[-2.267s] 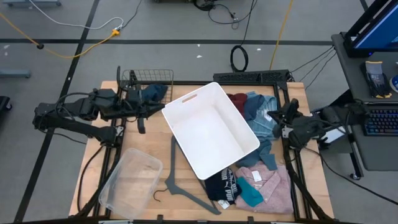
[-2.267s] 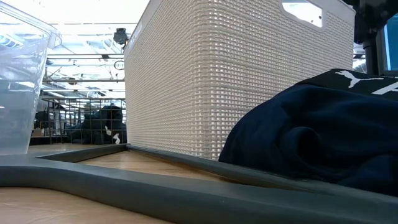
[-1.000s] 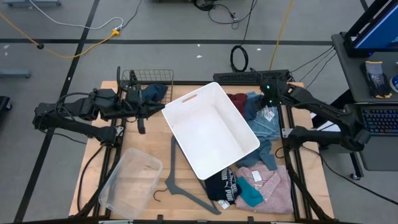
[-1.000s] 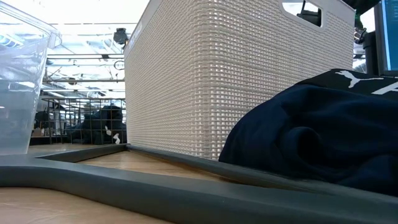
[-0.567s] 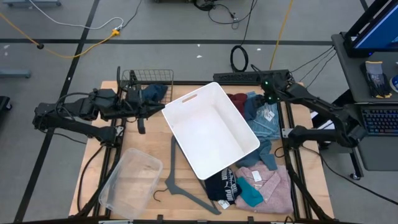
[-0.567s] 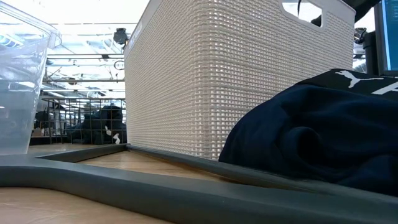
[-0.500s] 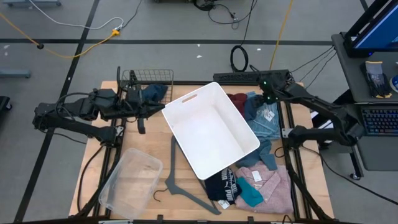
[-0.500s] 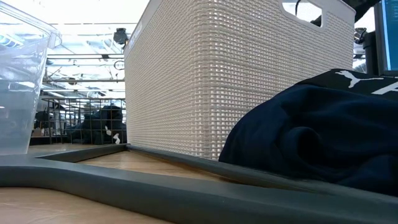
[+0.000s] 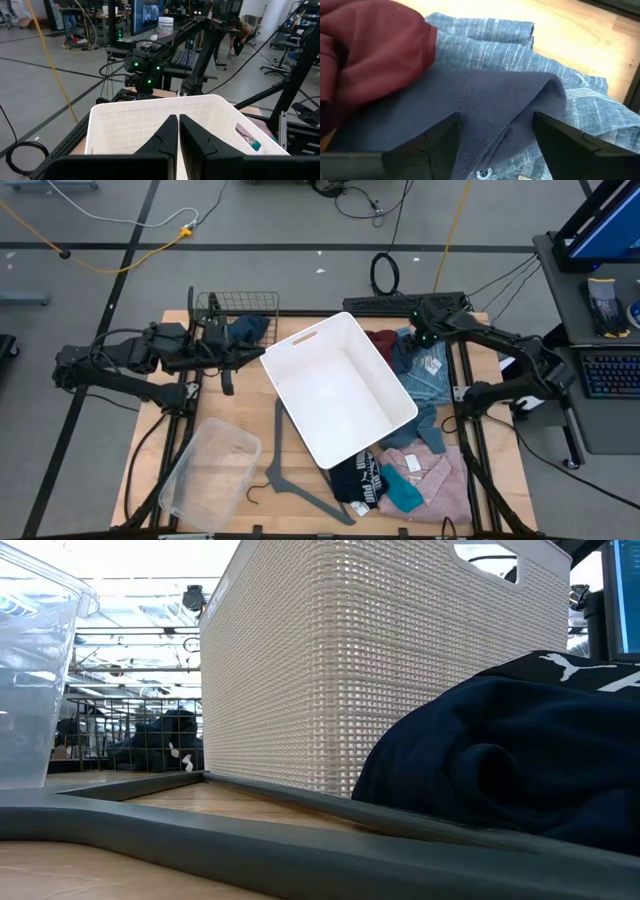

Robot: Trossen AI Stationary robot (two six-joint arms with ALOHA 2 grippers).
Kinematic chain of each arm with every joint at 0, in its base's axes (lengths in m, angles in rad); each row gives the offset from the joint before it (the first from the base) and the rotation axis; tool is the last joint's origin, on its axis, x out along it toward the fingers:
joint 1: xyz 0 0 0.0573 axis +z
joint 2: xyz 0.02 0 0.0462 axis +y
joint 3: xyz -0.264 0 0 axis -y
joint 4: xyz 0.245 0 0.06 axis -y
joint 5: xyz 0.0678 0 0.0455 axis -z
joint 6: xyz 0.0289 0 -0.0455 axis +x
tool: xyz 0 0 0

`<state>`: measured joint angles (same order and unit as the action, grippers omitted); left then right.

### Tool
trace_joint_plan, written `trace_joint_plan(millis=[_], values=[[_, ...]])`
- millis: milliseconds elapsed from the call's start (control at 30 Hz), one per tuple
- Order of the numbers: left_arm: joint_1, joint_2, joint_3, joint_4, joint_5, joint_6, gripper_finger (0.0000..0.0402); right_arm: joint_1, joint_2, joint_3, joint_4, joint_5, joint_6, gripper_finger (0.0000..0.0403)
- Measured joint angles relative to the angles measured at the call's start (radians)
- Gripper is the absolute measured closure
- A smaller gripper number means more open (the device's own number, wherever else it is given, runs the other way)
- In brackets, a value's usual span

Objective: Pick & Place Cloths
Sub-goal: Put the dark blue sock into the transparent bin

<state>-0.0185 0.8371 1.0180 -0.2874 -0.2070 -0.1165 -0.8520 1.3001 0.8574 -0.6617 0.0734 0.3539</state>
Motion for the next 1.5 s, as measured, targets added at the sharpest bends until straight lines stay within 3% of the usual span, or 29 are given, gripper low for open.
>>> trace_joint_plan(millis=[300,767,1100,1500], values=[[0.0,0.0,0.0,0.0,0.0,0.002,0.038,0.0,0.023,0.0,0.002,0.001,0.022,0.0215],[0.0,0.0,0.0,0.0,0.0,0.003,0.038,0.0,0.023,0.0,0.008,0.003,0.061,0.0393],[0.0,0.0,0.0,0.0,0.0,0.004,0.038,0.0,-0.02,-0.001,0.007,0.007,0.088,0.0398],[0.0,0.0,0.0,0.001,0.0,0.004,0.038,0.001,-0.304,-0.001,0.045,0.004,0.113,0.0402]])
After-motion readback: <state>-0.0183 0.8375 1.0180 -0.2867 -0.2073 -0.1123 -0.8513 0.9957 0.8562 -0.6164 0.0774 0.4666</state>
